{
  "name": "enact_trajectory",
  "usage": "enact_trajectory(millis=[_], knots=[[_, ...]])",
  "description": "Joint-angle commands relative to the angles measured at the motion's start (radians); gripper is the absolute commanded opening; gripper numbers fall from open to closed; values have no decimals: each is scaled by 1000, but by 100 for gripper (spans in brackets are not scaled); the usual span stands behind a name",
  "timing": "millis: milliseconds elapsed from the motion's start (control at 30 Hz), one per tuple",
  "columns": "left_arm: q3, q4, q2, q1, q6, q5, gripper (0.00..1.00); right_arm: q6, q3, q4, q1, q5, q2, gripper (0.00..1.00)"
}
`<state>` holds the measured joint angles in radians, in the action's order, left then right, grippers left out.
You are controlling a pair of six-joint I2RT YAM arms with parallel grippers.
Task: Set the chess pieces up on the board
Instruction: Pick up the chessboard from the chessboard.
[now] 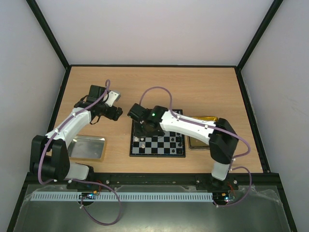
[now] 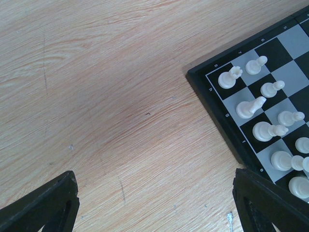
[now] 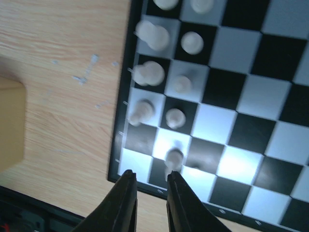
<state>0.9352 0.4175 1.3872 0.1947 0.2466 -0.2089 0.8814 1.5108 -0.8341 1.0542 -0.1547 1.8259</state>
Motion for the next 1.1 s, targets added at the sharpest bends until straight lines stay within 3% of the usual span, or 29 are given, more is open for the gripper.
enact_trajectory(millis=[0, 200, 1067], knots=[[5, 10, -7, -7, 1, 3, 87, 42, -136, -1, -2, 32, -77, 18], [7, 14, -2, -5, -2, 7, 87, 47, -195, 52, 5, -12, -74, 21], [-9, 6, -23, -6, 2, 6, 87, 25, -115, 70, 45, -58, 53, 20]])
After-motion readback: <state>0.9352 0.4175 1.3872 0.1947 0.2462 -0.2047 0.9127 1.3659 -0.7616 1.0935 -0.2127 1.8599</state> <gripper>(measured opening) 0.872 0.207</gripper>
